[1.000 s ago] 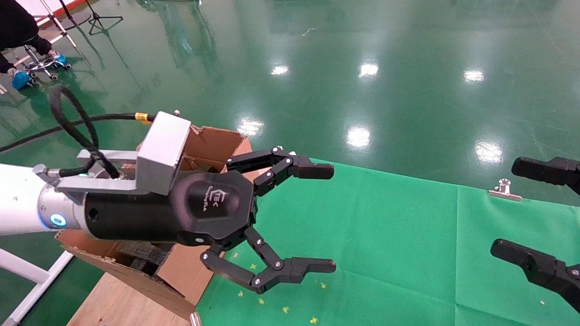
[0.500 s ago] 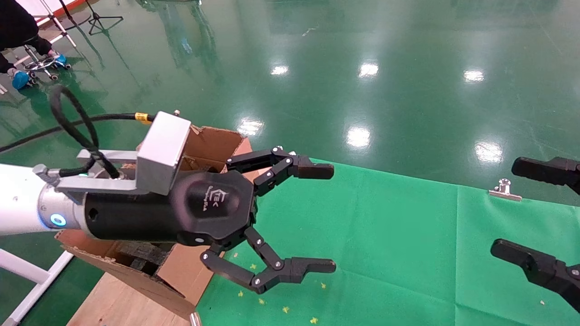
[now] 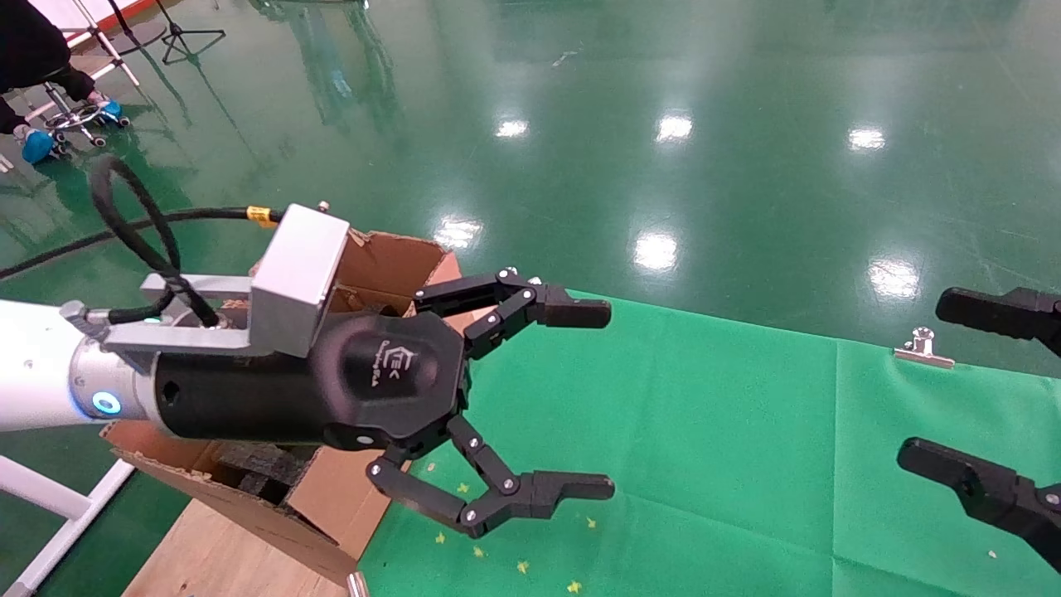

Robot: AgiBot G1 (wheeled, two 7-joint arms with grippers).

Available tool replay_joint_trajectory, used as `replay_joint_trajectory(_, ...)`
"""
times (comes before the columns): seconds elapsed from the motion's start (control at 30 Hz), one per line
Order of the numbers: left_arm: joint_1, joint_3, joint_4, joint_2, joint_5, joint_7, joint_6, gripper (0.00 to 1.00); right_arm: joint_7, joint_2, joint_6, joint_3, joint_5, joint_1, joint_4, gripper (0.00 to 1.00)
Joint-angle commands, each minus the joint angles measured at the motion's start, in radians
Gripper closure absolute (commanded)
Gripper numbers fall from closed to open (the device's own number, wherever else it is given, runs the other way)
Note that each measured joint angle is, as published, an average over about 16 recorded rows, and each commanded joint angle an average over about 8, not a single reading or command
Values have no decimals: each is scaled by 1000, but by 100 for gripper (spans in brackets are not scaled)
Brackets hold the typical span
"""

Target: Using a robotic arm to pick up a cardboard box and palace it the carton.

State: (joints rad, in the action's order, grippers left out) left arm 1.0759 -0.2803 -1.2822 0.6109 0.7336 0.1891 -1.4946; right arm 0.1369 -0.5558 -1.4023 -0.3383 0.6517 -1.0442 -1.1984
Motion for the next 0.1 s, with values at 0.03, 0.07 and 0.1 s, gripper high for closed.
replay_joint_trajectory(0.03, 0, 0, 0, 0, 0, 0, 0, 0, 0, 0, 0, 0, 0, 0, 0, 0)
replay_joint_trajectory(0.07, 0, 0, 0, 0, 0, 0, 0, 0, 0, 0, 0, 0, 0, 0, 0, 0)
replay_joint_trajectory(0.1, 0, 0, 0, 0, 0, 0, 0, 0, 0, 0, 0, 0, 0, 0, 0, 0)
